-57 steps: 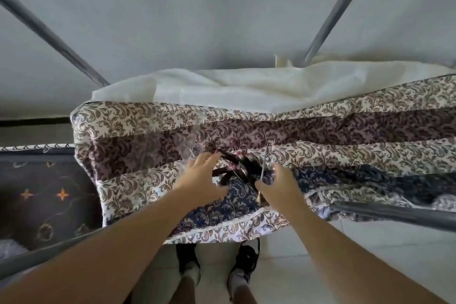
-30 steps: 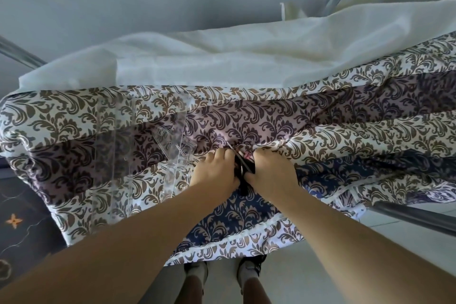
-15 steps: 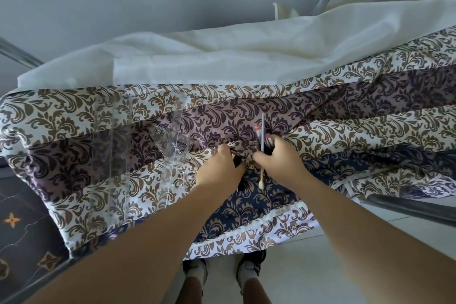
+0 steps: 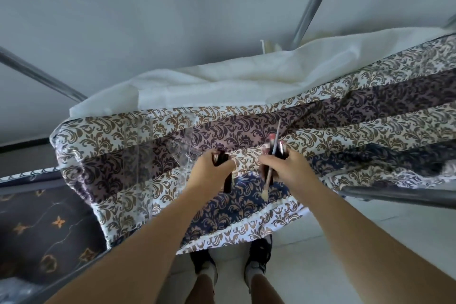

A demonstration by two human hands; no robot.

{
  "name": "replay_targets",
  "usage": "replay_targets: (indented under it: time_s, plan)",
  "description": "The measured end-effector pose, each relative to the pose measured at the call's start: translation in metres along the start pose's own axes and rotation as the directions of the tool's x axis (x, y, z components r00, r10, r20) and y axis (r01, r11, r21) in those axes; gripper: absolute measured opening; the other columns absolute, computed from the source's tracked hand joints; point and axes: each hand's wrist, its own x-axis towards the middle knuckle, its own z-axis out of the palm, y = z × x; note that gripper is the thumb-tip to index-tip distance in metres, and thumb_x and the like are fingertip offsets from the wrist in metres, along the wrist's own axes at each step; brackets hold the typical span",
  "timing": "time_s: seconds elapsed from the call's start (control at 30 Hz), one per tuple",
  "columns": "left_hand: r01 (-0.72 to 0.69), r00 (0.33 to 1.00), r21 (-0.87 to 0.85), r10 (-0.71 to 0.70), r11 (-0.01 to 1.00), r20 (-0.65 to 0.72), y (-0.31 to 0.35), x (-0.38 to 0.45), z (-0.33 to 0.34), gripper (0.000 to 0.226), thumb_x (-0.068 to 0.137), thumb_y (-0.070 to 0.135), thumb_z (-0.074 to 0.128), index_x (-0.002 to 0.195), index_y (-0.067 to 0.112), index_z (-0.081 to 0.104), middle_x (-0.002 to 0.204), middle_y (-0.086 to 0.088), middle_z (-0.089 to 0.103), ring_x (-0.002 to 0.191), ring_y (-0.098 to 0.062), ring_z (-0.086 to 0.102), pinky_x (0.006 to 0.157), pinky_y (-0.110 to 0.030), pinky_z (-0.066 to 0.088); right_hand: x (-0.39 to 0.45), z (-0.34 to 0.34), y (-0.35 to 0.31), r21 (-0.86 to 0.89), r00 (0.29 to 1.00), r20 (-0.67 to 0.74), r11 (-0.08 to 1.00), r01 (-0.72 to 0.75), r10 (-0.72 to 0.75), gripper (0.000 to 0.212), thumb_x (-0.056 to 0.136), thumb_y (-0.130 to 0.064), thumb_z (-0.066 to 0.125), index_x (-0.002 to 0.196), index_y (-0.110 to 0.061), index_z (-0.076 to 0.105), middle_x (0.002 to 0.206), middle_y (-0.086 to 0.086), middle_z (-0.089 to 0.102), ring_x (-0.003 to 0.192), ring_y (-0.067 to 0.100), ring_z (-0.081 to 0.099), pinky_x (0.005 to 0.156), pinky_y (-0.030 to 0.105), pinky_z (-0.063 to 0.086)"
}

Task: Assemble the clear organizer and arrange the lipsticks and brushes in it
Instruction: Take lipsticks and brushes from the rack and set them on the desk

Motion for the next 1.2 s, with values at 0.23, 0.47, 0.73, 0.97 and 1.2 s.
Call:
replay_targets:
  time_s: [0.23,0.47,0.73,0.97,1.2]
  plan:
    - [-0.106,0.985,-0.289,0.141,0.952,0.100,0.068,-0.150,-0.087,0.021,0.087,0.027,0.070,0.103,0.015,0.061,0.070,-0.003,0.074,0.070,-0.032,0.076,0.062,-0.046,0.063,-0.144,0.004,-0.057,0.063,0.994,0.092,0.997,0.054,-0.060,0.034,0.088,-0.037,0.069,0.095,-0.004,0.068,0.088,0.020,0.075,0.076,0.032,0.073,0.065,0.037,0.059]
    - [-0.175,0.964,-0.213,0.211,0.961,0.160,0.083,-0.276,-0.104,0.013,0.084,0.019,0.076,0.094,0.022,0.068,0.074,-0.011,0.074,0.055,-0.019,0.068,0.047,-0.025,0.050,-0.290,0.014,-0.052,0.261,0.995,0.003,0.961,0.093,-0.097,0.026,0.081,-0.046,0.072,0.085,-0.021,0.072,0.084,0.020,0.072,0.075,0.035,0.070,0.065,0.043,0.058]
    - [-0.355,0.769,0.075,0.246,0.932,0.590,0.080,-0.338,-0.033,0.017,0.080,0.017,0.074,0.086,0.033,0.071,0.062,-0.001,0.069,0.052,-0.016,0.063,0.047,-0.029,0.049,-0.436,0.076,0.071,0.590,0.904,-0.409,0.793,0.154,0.129,0.037,0.095,-0.036,0.063,0.097,0.000,0.060,0.075,0.021,0.069,0.066,0.034,0.067,0.060,0.042,0.056]
    - [-0.445,0.568,0.116,0.180,0.888,0.803,0.078,-0.423,0.042,0.018,0.091,0.001,0.064,0.105,0.011,0.067,0.063,-0.007,0.066,0.049,-0.017,0.059,0.045,-0.029,0.049,-0.595,0.125,0.173,0.702,0.671,-0.666,0.577,0.418,0.325,0.024,0.099,-0.028,0.061,0.106,-0.005,0.061,0.075,0.017,0.068,0.066,0.034,0.067,0.060,0.041,0.056]
    - [-0.634,0.239,0.174,-0.022,0.753,0.971,-0.017,-0.575,0.151,0.020,0.090,0.004,0.065,0.106,0.016,0.069,0.075,-0.010,0.070,0.055,-0.022,0.063,0.044,-0.028,0.047,-0.743,0.189,0.301,0.633,0.335,-0.710,0.354,0.688,0.619,0.024,0.098,-0.022,0.060,0.101,0.001,0.063,0.073,0.020,0.066,0.059,0.030,0.063,0.050,0.035,0.051]
